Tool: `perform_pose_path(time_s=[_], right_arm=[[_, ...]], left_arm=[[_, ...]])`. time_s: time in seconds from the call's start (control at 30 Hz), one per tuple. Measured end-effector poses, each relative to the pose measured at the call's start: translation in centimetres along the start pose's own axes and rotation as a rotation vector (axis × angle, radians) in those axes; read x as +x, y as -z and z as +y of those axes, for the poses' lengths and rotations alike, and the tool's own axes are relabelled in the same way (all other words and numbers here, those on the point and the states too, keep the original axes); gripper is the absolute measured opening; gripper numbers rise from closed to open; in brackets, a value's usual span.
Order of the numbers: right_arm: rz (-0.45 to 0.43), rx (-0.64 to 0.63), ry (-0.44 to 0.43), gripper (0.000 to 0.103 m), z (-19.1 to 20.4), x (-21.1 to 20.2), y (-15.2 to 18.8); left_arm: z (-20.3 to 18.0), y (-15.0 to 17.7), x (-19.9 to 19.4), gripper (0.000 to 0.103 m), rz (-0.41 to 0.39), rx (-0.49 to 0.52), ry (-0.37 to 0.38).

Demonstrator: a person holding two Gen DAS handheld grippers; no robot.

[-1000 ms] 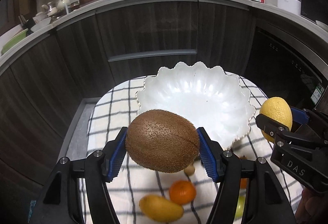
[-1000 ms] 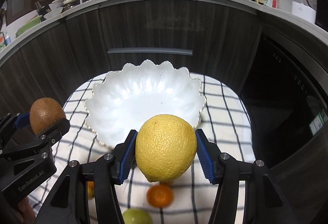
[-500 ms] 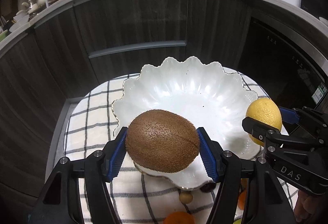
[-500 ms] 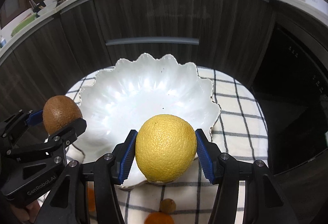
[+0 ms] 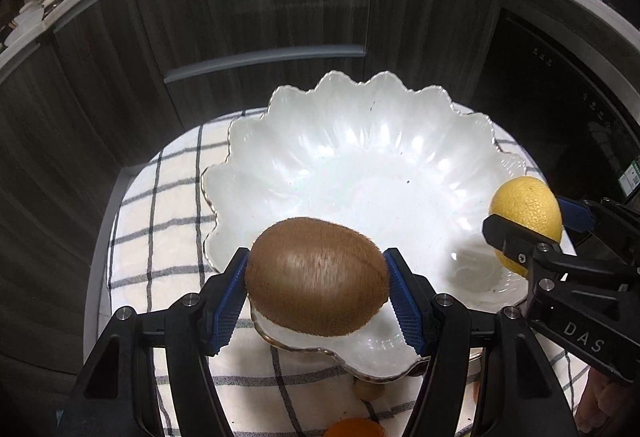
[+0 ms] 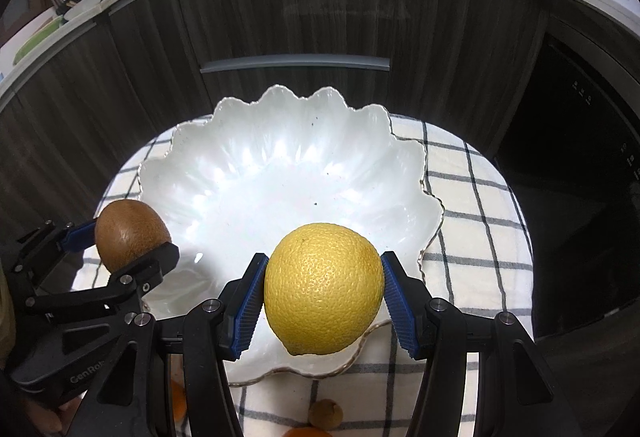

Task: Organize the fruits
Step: 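Open the left tool over the bowl while the right tool releases the lemon into it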

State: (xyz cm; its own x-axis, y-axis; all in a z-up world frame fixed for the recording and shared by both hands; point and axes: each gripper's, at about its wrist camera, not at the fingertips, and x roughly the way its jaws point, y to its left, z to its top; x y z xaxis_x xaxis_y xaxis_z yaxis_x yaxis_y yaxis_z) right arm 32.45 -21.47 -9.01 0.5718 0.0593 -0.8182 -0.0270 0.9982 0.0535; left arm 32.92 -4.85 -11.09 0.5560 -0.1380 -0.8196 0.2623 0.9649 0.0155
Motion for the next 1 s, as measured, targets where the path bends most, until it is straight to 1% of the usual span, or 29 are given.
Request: perform_pose_path(time_s=[0.1, 0.17, 0.2, 0.23, 0.27, 0.3, 0.33, 0.37, 0.4, 0.53, 0.63, 0.73, 0.83, 1.0], right_arm=[[0.017, 0.011, 0.008, 0.057, -0.3, 0.5, 0.2], [0.018, 0.01, 0.014, 0.057, -0.4, 0.6, 0.4], [0.017, 0.012, 0.014, 0.058, -0.4, 0.6, 0.5], [0.014, 0.014, 0.014, 0.059, -0.5, 0.5, 0.6], [-0.001, 0.017, 0.021, 0.062, -0.6, 0.2, 0.5], [-0.009, 0.018, 0.032, 0.071, -0.6, 0.0, 0.5], [-0.024, 0.02, 0.051, 0.076, -0.6, -0.3, 0.4], [-0.043, 0.02, 0.069, 0.085, -0.6, -0.7, 0.3], [-0.058, 0.017, 0.087, 0.089, -0.6, -1.1, 0.2], [-0.072, 0.007, 0.122, 0.089, -0.5, -2.2, 0.1], [-0.085, -0.004, 0.14, 0.089, -0.2, -3.3, 0.5], [-0.111, -0.014, 0.17, 0.089, 0.1, -4.7, 1.1], [-0.128, 0.002, 0.173, 0.089, 0.2, -6.2, 1.9], [-0.132, 0.017, 0.17, 0.089, 0.4, -7.9, 2.9]], left_arm=[[-0.1, 0.3, 0.3, 0.065, 0.007, 0.009, -0.008], [-0.3, 0.3, -0.1, 0.066, -0.02, 0.023, -0.029], [-0.2, 0.2, -0.3, 0.067, -0.026, 0.028, -0.033], [-0.2, 0.1, -0.4, 0.073, -0.029, 0.028, -0.035], [-0.1, 0.1, -0.5, 0.079, -0.031, 0.025, -0.038], [0.1, 0.0, -0.7, 0.081, -0.036, 0.019, -0.048], [0.1, 0.0, -0.7, 0.084, -0.039, 0.016, -0.054], [0.2, 0.0, -0.9, 0.085, -0.044, 0.012, -0.062], [0.3, -0.1, -1.0, 0.086, -0.045, 0.012, -0.068], [0.2, 0.2, -1.6, 0.094, -0.057, 0.014, -0.097], [0.1, 0.5, -2.3, 0.096, -0.068, 0.016, -0.112], [-0.1, 0.8, -3.5, 0.102, -0.091, 0.023, -0.133], [-0.1, 1.4, -4.8, 0.102, -0.112, 0.022, -0.145], [0.1, 2.7, -7.1, 0.103, -0.13, -0.004, -0.154]])
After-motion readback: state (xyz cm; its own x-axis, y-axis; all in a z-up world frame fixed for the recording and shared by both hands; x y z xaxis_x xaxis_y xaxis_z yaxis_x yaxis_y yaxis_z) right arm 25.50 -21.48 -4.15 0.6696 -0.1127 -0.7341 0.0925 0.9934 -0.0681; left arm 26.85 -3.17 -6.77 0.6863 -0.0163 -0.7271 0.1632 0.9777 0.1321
